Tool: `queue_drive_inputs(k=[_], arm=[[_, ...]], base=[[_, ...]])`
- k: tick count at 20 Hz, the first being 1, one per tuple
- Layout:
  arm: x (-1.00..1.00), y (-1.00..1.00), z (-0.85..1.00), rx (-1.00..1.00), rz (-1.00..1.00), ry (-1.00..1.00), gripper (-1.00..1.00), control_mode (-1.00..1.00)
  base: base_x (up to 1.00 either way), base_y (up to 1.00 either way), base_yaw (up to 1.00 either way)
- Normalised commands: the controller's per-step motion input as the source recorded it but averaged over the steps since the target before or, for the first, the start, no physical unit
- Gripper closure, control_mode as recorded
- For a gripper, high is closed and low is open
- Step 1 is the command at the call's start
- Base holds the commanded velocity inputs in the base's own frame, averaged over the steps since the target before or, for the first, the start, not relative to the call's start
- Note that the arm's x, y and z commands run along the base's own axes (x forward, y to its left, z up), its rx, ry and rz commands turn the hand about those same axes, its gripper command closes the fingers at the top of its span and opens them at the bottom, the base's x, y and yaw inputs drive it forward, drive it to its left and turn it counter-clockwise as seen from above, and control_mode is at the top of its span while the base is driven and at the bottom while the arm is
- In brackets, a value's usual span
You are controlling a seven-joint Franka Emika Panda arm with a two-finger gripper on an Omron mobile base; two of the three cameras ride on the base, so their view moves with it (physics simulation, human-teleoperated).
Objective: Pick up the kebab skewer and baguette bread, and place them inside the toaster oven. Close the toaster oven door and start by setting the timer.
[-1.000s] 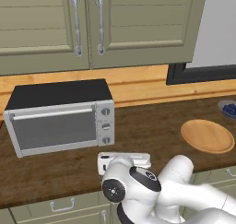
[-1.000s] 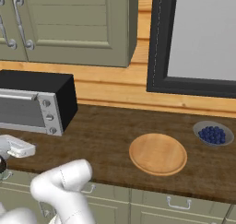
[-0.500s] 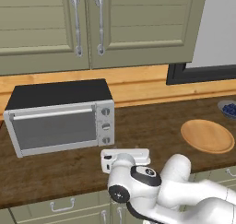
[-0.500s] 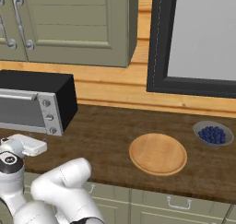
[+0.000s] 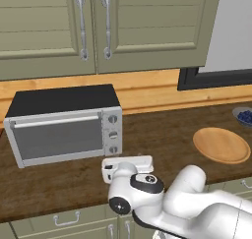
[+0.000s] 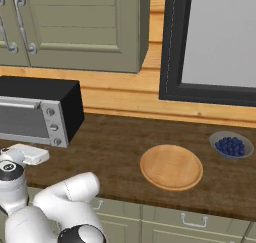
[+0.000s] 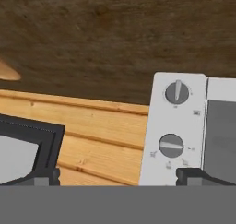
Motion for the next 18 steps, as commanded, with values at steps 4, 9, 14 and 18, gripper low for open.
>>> queue_drive_inputs(k=[4, 9, 14, 18], arm=[[0.2, 0.0, 0.0, -0.07, 0.0, 0.0, -1.0, -1.0], [0.11, 0.0, -0.08, -0.06, 0.0, 0.0, -1.0, -1.0], [0.1, -0.12, -0.07, -0.04, 0.0, 0.0, -1.0, -1.0], [0.08, -0.31, -0.02, -0.01, 0.0, 0.0, -1.0, -1.0]], base=[[0.0, 0.0, 0.0], [0.0, 0.0, 0.0], [0.0, 0.0, 0.0], [0.0, 0.0, 0.0]])
